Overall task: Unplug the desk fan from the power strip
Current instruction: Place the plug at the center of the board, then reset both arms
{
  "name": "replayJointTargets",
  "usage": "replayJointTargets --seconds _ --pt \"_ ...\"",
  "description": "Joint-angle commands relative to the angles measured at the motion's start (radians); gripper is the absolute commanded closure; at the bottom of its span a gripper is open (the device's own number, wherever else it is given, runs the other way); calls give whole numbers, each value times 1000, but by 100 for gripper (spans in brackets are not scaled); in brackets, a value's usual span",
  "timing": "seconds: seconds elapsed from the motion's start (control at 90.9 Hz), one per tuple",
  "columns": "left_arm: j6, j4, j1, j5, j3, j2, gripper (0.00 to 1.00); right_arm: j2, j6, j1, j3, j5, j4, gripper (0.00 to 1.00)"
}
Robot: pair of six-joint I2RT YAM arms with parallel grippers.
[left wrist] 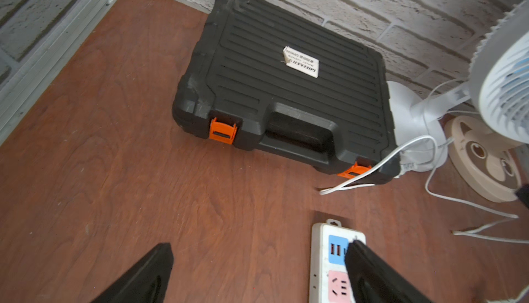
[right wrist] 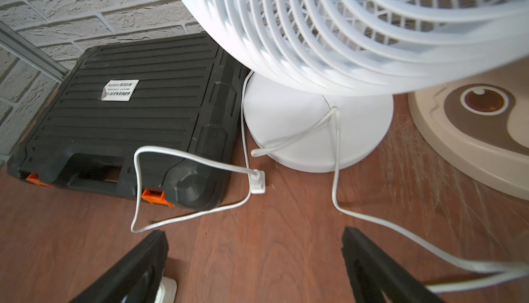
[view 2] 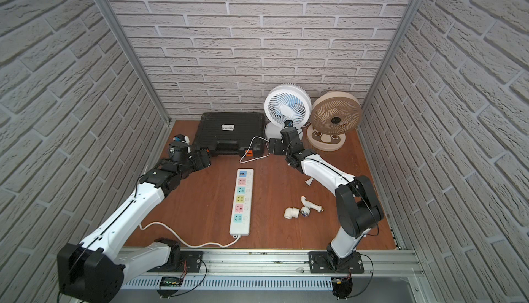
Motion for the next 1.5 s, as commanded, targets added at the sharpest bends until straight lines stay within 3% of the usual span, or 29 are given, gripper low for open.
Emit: replayJointTargets --seconds 0.0,0.231,0.407,0.572,0.748,0.814,0.946,1.1,1.254,1.342,1.386,1.485 --pt "23 62 29 -39 -23 -4 2 -125 -70 7 -141 71 150 1" --pt "4 121 60 -163 -110 -39 2 -369 -196 7 -454 223 358 1" --pt "43 192 65 -326 -160 -38 2 -467 -326 3 -654 450 552 1" --pt "220 449 65 -477 -292 -60 2 -461 -392 -22 -739 562 666 1" --pt "498 967 63 -508 -497 31 2 -450 -419 -63 -767 544 674 1" --pt "572 1077 65 -486 -520 125 2 -423 -399 -91 -788 531 695 1" --pt "599 1125 69 -455 -483 282 2 -346 -345 -157 -823 484 774 2" --pt "561 1254 148 -338 -517 349 2 -310 -332 -206 -798 408 783 2" --pt "579 1207 178 -145 -483 377 2 -290 -340 -264 -760 291 725 1" --pt "579 1320 195 -109 -507 444 2 -266 -380 -281 -782 289 819 2" --pt "562 1266 205 -83 -503 427 2 -240 -376 -296 -798 281 880 1" --pt "579 1321 206 -48 -521 433 2 -147 -340 -360 -823 201 1028 1"
